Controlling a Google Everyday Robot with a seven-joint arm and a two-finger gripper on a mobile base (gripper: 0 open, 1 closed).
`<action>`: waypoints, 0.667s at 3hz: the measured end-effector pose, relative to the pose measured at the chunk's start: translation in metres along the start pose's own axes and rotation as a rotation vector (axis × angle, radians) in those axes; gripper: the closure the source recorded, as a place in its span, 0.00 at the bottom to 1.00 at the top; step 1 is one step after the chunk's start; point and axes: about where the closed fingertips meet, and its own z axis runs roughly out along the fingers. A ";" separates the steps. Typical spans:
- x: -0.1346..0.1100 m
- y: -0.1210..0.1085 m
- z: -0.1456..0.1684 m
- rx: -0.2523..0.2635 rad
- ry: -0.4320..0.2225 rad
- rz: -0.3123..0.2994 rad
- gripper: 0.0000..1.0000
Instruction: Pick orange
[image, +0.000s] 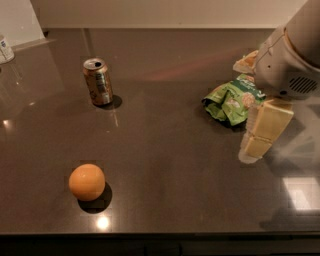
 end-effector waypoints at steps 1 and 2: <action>-0.031 0.018 0.024 -0.046 -0.059 -0.043 0.00; -0.060 0.038 0.055 -0.105 -0.118 -0.083 0.00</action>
Offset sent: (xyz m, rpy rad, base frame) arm -0.0258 0.1224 -0.0753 0.1629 0.1156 0.2149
